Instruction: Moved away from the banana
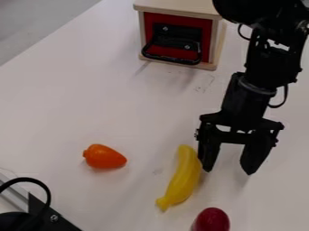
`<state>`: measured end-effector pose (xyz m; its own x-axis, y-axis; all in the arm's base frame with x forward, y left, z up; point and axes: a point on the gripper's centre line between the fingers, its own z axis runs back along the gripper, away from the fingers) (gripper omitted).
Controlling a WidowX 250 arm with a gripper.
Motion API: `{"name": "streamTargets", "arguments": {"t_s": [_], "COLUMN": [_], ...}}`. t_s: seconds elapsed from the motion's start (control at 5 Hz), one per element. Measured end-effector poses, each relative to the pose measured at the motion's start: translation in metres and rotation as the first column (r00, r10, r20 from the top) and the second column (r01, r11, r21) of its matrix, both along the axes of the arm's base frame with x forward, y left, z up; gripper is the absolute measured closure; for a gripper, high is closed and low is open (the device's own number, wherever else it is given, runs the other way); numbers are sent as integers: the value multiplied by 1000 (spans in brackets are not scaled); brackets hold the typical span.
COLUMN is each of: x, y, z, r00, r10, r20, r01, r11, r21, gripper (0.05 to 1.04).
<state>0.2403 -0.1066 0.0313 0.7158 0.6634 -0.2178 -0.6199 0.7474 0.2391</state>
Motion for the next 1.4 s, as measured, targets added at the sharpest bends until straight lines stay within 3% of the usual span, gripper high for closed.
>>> {"name": "streamTargets", "arguments": {"t_s": [0.2,0.4,0.6,0.8,1.4], "x": [-5,-23,-28,-32,-33], "y": [0,-2,-40,-50,-51], "z": [-8,-20,25,34,34], "r00": [999,979,996,991,991], "r10": [8,175,12,-44,-43], "r20": [-33,-107,84,124,123], "r01": [-8,-184,-20,31,30], "r11": [1000,980,995,994,994], "r21": [3,-80,96,108,104], "gripper": [84,84,83,84,83]}}
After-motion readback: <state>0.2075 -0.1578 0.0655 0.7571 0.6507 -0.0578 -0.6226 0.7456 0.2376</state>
